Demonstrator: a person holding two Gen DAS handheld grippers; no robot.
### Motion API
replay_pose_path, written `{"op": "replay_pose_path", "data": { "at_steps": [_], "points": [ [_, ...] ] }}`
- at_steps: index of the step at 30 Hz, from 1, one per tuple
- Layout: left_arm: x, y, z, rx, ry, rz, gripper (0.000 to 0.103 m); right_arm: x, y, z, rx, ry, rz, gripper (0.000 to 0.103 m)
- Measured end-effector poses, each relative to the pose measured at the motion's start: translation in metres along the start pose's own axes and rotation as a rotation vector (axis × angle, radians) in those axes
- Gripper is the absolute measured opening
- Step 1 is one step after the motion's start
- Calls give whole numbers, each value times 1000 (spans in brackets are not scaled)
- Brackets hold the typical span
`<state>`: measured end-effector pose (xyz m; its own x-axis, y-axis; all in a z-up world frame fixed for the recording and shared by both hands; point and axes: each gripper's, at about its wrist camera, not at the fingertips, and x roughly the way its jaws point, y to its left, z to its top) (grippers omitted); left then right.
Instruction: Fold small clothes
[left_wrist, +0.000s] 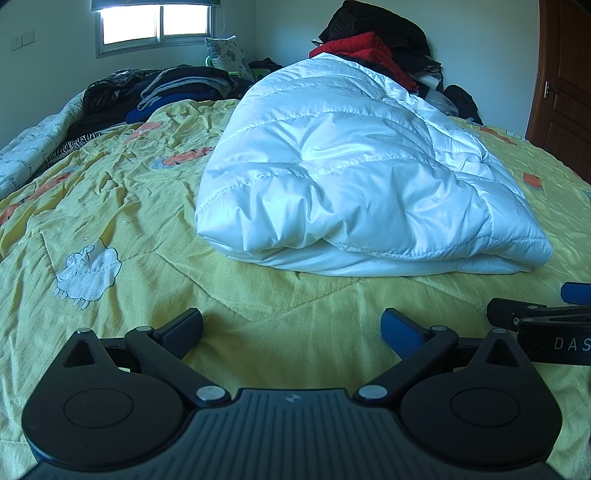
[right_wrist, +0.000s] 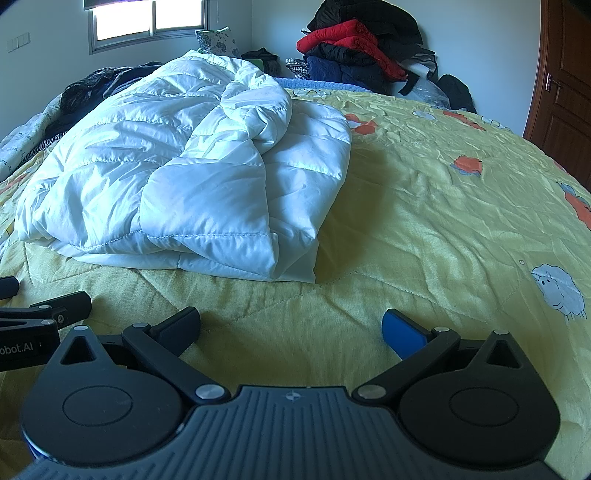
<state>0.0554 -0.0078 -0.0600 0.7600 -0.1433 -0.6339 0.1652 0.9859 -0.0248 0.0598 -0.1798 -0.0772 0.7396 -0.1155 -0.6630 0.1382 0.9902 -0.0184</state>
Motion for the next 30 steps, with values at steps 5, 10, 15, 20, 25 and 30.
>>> {"op": "replay_pose_path", "data": {
  "at_steps": [5, 10, 15, 20, 25, 30],
  "points": [
    [0, 0, 0, 0, 0, 0, 103, 0, 0, 0, 0, 0, 0, 103],
    [0, 0, 0, 0, 0, 0, 103, 0, 0, 0, 0, 0, 0, 103],
    [0, 0, 0, 0, 0, 0, 103, 0, 0, 0, 0, -1, 0, 103],
    [0, 0, 0, -1, 0, 0, 103, 0, 0, 0, 1, -1, 0, 103],
    [-1, 3, 0, -14, -7, -11, 103, 0, 0, 0, 1, -1, -1, 103],
    [0, 8, 0, -43, -4, 34, 103, 0, 0, 0, 1, -1, -1, 103]
  ]
}}
